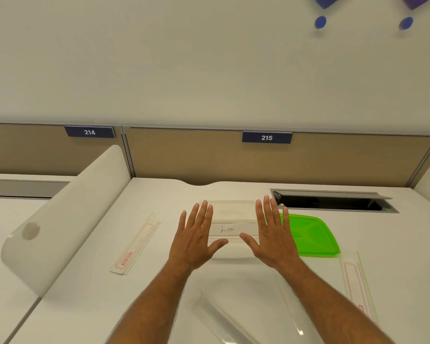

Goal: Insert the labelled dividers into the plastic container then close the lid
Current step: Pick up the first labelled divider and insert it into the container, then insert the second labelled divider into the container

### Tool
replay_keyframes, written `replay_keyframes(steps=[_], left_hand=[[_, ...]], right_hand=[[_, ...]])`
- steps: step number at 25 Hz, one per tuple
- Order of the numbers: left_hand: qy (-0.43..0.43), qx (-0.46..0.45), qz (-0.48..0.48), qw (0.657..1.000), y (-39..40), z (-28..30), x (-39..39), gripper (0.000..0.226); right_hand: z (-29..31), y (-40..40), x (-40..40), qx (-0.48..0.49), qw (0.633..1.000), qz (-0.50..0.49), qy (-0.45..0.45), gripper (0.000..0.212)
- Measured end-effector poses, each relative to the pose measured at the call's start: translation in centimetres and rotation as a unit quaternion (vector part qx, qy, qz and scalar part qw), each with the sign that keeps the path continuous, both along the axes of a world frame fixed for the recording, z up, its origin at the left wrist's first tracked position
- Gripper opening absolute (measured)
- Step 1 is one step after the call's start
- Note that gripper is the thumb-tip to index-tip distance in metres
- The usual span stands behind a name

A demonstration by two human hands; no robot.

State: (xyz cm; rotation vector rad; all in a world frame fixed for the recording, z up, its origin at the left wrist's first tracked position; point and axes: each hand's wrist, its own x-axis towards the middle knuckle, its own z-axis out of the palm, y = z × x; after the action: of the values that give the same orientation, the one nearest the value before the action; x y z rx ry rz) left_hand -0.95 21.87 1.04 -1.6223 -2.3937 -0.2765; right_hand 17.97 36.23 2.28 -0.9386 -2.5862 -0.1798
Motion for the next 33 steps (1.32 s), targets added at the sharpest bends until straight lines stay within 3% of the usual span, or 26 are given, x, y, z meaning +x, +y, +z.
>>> replay_keyframes(steps=[9,14,19,22,27,30,33], left_hand=[[-0.025,0.015,-0.035,0.999,-4.4,-1.6,2.8,0.092],[-0.084,-0.013,-0.094,0.992,-7.0,-2.8,4.8,0.081],[-0.098,-0.066,-0.186,0.976,-9.6,-4.9,6.1,0.058],[-0.073,-0.063,-0.21,0.973,-10.0,-5.5,7.0,0.046],[-0.064,-0.04,-0.205,0.976,-9.9,-5.2,8.3,0.029],[-0.064,0.0,-0.196,0.979,-9.8,-5.4,8.5,0.02],[-0.006,0.087,-0.18,0.98,-9.3,-4.9,8.4,0.021]], right_hand=[[-2.4,-4.7,3.3,-0.063,0.997,0.023,0.039,0.09],[-3.5,-9.6,5.2,-0.189,0.981,0.035,0.034,0.088],[-4.1,-12.7,6.9,-0.224,0.971,0.05,-0.068,0.074],[-4.3,-13.5,7.0,-0.23,0.967,0.06,-0.089,0.049],[-5.3,-14.0,6.9,-0.192,0.975,0.079,-0.076,0.023],[-6.6,-13.6,7.1,-0.077,0.99,0.118,-0.026,0.018],[-6.3,-12.9,6.9,0.027,0.983,0.174,0.044,0.021]])
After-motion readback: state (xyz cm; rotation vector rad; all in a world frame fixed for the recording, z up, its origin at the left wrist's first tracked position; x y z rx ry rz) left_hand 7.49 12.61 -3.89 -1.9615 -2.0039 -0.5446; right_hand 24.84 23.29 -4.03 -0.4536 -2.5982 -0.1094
